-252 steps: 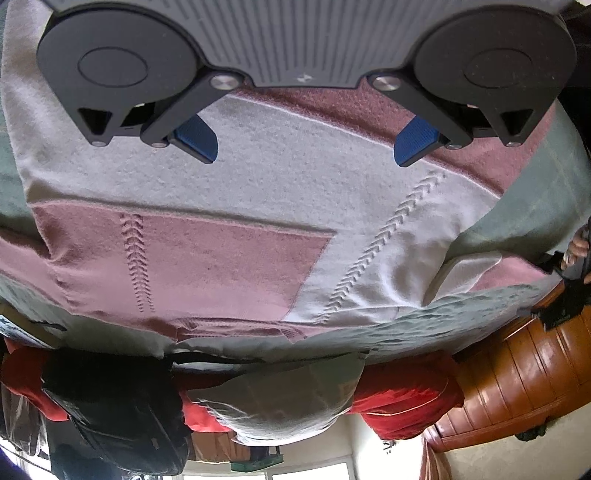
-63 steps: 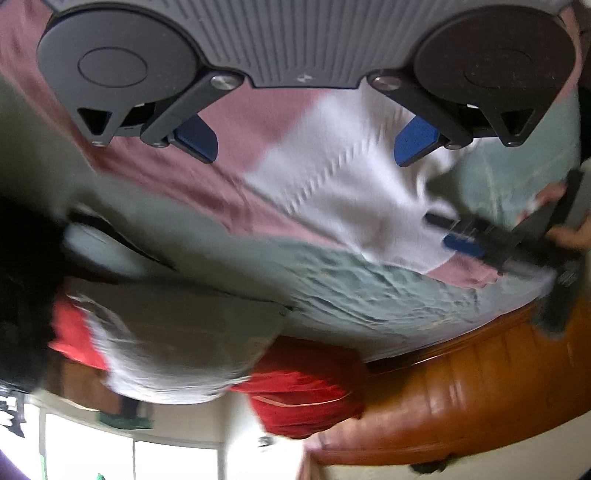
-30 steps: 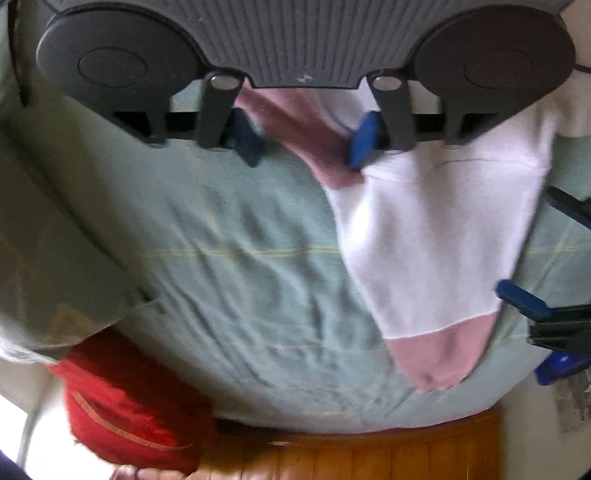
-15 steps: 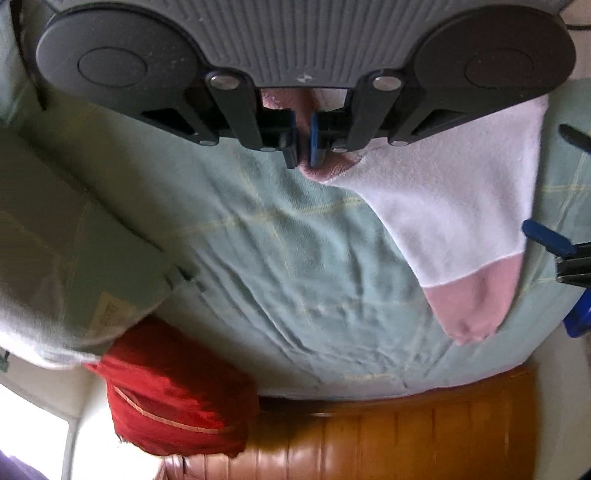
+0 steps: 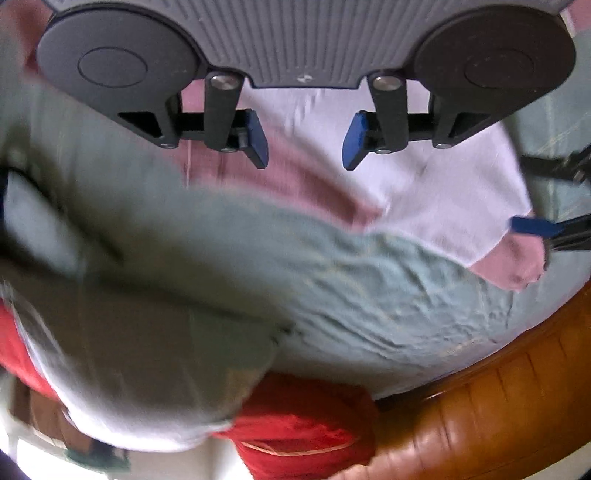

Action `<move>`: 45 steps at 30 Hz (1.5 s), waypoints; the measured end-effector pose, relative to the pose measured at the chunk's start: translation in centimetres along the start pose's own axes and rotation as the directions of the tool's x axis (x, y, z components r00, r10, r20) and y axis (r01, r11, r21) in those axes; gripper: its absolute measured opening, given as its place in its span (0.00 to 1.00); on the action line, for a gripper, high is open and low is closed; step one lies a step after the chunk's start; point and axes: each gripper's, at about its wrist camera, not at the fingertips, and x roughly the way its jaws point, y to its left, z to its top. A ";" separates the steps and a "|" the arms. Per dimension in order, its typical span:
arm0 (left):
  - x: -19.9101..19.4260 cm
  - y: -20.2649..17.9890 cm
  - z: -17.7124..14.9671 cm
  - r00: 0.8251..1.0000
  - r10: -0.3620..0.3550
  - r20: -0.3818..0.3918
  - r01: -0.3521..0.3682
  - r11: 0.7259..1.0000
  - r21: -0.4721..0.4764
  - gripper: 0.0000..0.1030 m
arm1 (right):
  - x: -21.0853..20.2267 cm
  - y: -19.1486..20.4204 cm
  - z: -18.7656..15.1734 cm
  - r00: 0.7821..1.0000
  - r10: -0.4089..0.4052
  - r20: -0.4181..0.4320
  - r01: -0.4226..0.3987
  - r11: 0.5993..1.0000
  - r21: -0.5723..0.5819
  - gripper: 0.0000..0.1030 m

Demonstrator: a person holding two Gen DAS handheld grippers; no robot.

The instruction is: Fold clothes

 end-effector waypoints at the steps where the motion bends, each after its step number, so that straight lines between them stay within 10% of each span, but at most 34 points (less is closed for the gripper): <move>1: 0.6 0.1 0.3 1.000 0.007 -0.008 -0.007 1.000 -0.004 0.89 | 0.2 0.1 -0.7 1.000 -0.028 -0.004 0.028 1.000 0.004 0.56; 12: 7.1 1.1 3.7 0.992 0.083 -0.096 -0.088 0.995 -0.048 0.88 | 2.1 -1.0 -0.5 0.993 -0.114 0.013 0.113 0.992 0.062 0.74; 16: 6.9 -0.3 3.7 0.995 -0.001 -0.099 -0.004 0.999 -0.054 0.89 | 0.4 -1.1 -0.6 0.993 -0.113 0.028 0.111 0.991 0.075 0.80; 24: 6.0 -3.3 3.6 0.977 -0.187 -0.098 0.181 0.981 -0.063 0.91 | -8.8 1.5 -10.5 0.976 -0.214 -0.031 0.215 0.976 0.036 0.93; 31: 11.3 -3.3 5.4 0.995 -0.049 -0.089 0.040 0.994 -0.099 0.91 | -13.4 4.8 -20.4 0.939 -0.339 -0.056 0.343 0.934 0.098 0.96; 34: 10.4 -4.0 6.4 0.990 -0.052 -0.132 0.036 0.992 -0.125 0.91 | -14.8 5.4 -22.0 0.922 -0.385 -0.044 0.387 0.912 0.135 1.00; 40: 8.1 -9.0 7.8 0.948 -0.277 -0.158 0.269 0.961 -0.066 0.94 | -15.7 6.0 -22.8 0.918 -0.397 -0.025 0.395 0.903 0.171 1.00; 45: 13.6 -10.0 7.1 0.938 -0.237 -0.251 0.209 0.969 -0.132 0.94 | -15.9 6.4 -23.3 0.925 -0.380 -0.003 0.375 0.911 0.172 1.00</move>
